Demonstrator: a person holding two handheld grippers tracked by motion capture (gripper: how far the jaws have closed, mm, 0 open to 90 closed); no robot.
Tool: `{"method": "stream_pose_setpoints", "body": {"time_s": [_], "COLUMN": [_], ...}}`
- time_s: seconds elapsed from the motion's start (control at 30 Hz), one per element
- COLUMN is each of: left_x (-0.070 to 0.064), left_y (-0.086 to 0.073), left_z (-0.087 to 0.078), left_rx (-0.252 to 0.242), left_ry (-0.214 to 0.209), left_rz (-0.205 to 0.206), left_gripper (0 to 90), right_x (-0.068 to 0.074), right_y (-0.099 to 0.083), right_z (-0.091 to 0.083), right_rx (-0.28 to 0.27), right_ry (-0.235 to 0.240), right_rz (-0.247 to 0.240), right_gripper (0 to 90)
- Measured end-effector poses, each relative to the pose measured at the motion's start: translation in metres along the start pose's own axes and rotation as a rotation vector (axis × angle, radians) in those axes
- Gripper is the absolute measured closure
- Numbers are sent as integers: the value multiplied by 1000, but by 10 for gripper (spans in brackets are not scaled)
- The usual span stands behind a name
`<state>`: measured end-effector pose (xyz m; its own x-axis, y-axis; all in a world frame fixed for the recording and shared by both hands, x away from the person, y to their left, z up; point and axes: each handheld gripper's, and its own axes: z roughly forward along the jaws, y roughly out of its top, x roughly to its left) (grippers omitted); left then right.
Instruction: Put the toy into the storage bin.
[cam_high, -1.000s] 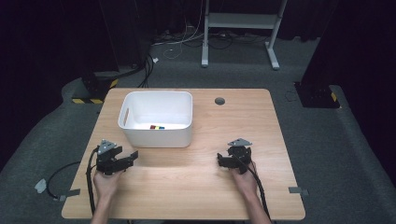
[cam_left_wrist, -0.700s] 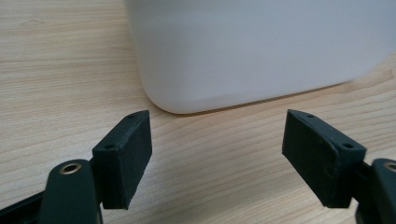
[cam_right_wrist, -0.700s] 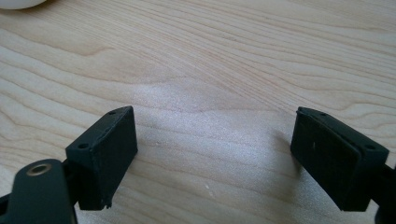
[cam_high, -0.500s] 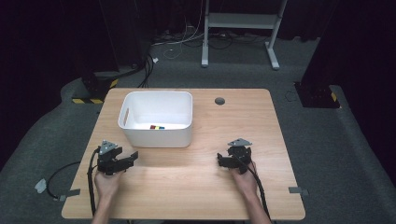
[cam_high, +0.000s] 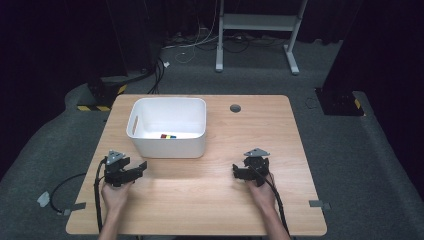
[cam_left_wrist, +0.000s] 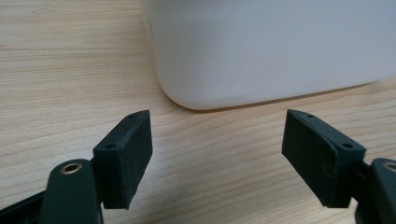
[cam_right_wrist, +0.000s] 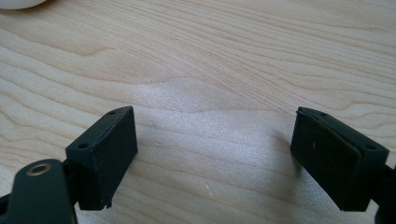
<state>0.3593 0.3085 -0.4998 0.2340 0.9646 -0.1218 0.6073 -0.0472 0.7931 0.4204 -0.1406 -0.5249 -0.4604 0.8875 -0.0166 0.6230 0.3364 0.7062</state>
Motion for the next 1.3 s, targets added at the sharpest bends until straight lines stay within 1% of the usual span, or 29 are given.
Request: {"method": "stream_pose_setpoints", "body": {"time_s": [0.1, 0.17, 0.5, 0.53, 0.63, 0.83, 0.97, 1.03, 1.1, 1.3], "left_x": [1, 1, -1, -1, 0, -1, -1, -2, -2, -1], "left_y": [-2, -2, -4, -4, -4, -5, -5, -6, -6, -7], "left_z": [2, 3, 10, 10, 12, 17, 20, 21, 22, 23], "left_rx": [1, 6, 18, 17, 24, 29, 34, 32, 30, 39], "left_ry": [4, 15, 38, 40, 47, 55, 57, 64, 63, 78], "left_rz": [-9, -2, 24, 19, 27, 29, 23, 30, 24, 38], "left_gripper": [246, 245, 247, 246, 246, 246, 246, 246, 246, 247], "right_x": [0, 0, 0, 0, 0, 0, 0, 0, 0, 0], "right_y": [0, 0, 0, 0, 0, 0, 0, 0, 0, 0], "right_z": [0, 0, 0, 0, 0, 0, 0, 0, 0, 0], "right_rx": [0, 0, 0, -1, -1, -1, 0, -1, -1, 0], "right_ry": [0, 0, 0, 0, 0, 0, 0, 0, 0, 0], "right_rz": [-2, 0, -2, -2, -2, -2, 0, -1, -2, -2], "right_gripper": [145, 145, 146, 145, 145, 145, 145, 145, 145, 145]}}
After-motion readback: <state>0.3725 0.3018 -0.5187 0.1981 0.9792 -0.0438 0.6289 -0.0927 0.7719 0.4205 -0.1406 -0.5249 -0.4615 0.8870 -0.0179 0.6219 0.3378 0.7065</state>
